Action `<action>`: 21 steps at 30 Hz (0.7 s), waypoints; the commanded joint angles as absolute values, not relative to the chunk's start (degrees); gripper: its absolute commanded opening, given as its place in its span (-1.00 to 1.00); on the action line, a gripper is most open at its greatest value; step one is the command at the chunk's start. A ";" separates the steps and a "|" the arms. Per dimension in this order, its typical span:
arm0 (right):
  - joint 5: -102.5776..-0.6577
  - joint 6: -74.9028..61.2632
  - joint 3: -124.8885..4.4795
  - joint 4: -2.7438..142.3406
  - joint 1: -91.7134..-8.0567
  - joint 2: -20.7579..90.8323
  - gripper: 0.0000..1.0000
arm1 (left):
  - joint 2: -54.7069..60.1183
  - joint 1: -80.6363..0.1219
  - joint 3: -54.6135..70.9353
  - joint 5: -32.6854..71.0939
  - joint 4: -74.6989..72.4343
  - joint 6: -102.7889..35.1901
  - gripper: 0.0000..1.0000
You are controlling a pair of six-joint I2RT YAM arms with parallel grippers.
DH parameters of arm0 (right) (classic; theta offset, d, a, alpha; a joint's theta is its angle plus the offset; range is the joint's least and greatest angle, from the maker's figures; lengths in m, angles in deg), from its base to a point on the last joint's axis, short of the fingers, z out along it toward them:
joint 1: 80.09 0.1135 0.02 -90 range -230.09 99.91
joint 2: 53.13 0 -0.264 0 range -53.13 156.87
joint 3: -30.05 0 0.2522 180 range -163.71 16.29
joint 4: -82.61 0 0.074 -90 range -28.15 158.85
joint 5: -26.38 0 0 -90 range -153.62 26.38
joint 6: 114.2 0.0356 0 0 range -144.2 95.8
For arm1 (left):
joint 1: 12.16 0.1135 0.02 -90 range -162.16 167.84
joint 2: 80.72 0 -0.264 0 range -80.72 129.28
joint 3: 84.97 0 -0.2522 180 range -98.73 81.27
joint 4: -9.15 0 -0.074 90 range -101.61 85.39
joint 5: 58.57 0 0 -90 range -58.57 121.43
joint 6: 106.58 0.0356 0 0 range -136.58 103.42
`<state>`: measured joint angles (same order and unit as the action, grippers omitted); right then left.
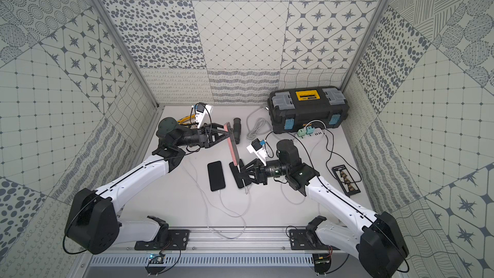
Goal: Unplug the charging cable from the phone
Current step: Remove the charging cable from the phone.
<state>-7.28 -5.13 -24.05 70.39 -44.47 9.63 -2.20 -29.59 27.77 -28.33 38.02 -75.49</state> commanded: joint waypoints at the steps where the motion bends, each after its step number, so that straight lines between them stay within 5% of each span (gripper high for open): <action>1: -7.72 -6.27 -23.12 72.11 -43.96 10.23 -0.52 | -2.95 -29.04 26.19 -28.25 41.00 -75.13 -1.00; 12: -8.13 -5.50 -21.24 74.09 -43.87 8.68 -0.98 | -3.11 -28.52 26.18 -28.54 40.95 -75.11 -1.00; 21: -9.82 -5.74 -18.78 73.98 -43.96 5.46 -1.00 | -2.90 -27.54 25.18 -29.10 40.85 -75.35 -1.00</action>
<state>-9.33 -5.35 -20.23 73.43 -44.12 6.92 -2.29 -28.43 27.05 -29.41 36.25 -75.52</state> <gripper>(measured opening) 0.029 0.808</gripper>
